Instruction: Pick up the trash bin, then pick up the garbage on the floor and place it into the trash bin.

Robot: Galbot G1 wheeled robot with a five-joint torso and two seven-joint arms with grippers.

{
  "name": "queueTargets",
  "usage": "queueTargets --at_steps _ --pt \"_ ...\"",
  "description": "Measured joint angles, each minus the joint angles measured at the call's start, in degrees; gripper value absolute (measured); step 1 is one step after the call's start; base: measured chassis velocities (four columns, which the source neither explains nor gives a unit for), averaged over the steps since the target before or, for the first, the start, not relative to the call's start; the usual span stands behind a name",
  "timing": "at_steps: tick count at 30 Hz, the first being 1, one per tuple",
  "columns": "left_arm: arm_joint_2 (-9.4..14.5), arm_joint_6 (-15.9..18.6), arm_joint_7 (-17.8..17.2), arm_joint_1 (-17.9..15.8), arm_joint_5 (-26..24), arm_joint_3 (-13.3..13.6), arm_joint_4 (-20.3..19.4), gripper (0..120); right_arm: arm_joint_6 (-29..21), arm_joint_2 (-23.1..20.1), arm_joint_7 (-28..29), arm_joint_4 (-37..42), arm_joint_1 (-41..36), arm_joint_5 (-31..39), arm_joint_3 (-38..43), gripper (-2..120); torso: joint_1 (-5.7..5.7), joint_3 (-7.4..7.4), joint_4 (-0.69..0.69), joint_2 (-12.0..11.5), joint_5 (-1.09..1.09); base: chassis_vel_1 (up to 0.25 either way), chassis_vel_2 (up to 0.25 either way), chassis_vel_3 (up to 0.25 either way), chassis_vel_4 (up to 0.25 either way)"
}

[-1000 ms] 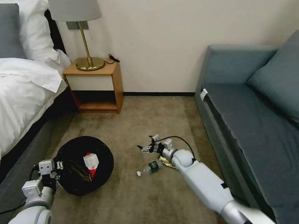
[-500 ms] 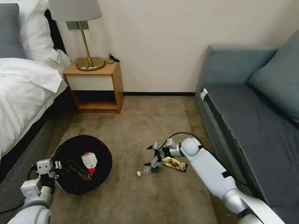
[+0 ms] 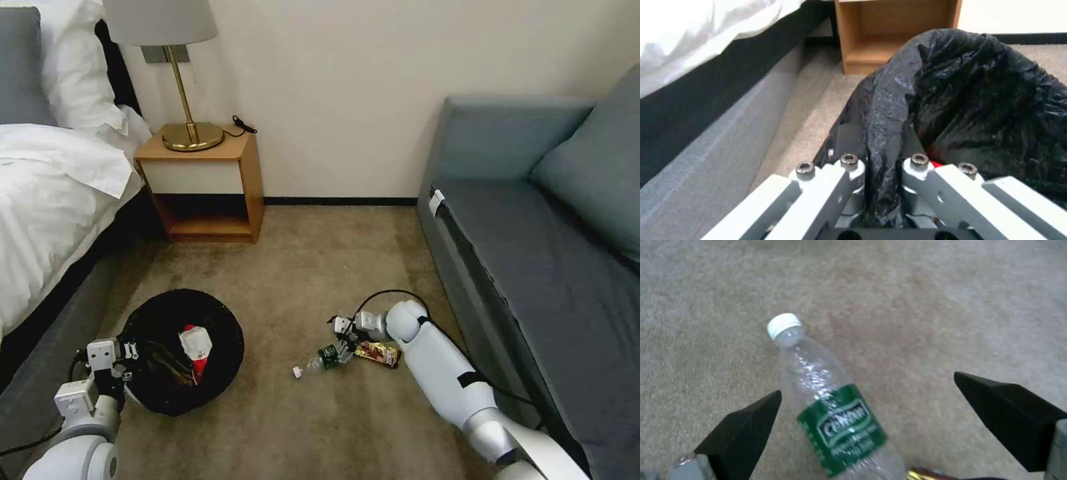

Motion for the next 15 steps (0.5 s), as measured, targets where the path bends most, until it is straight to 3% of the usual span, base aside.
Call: queueTargets --at_steps 15 --pt "0.0 -0.6 0.3 1.0 -0.3 -0.5 -0.2 4 2.5 5.1 3.8 -8.9 0.3 -9.3 -0.3 100 0.00 0.00 0.00 0.0 0.00 0.000 0.000 0.000 0.000"
